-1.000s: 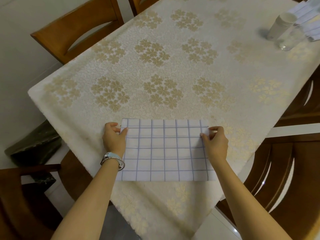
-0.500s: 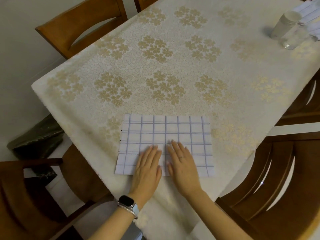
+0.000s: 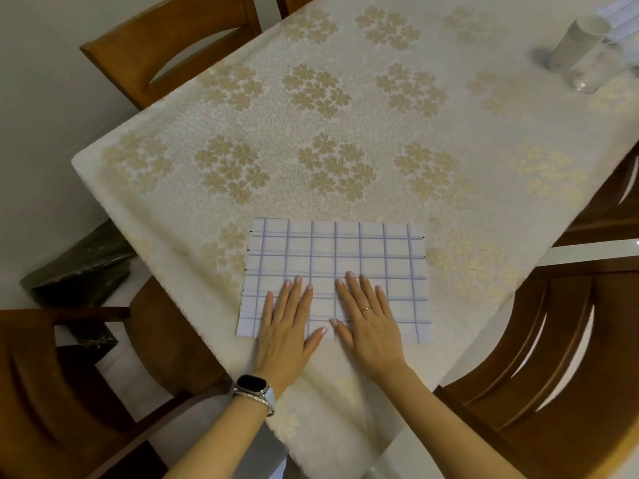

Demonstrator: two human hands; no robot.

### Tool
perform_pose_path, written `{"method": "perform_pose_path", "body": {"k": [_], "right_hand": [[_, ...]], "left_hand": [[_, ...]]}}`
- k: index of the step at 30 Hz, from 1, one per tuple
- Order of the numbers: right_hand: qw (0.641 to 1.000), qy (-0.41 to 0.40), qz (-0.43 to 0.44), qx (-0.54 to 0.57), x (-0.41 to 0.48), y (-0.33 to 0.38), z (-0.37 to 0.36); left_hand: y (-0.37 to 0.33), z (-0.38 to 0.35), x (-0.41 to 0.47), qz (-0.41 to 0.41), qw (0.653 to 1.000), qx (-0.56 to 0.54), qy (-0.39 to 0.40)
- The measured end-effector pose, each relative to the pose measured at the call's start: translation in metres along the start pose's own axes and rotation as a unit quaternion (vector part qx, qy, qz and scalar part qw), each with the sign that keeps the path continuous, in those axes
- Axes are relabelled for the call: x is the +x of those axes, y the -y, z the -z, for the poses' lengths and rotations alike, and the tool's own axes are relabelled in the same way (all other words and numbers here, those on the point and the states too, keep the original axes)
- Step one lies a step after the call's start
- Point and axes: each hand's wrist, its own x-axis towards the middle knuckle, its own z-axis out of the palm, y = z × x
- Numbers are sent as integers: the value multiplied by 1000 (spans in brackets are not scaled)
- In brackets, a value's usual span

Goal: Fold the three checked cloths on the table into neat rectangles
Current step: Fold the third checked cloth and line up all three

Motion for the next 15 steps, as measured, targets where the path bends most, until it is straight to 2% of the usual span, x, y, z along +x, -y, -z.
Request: {"method": "perform_pose_path", "body": {"k": [8,15], "right_hand": [[999,0,-45,3,-22,-47,21],[999,4,-36,-1,-20,-52,24]], "left_hand": [[66,5,-23,15,1000,-4,-9],[76,5,-22,5,1000,-13,-15]]}}
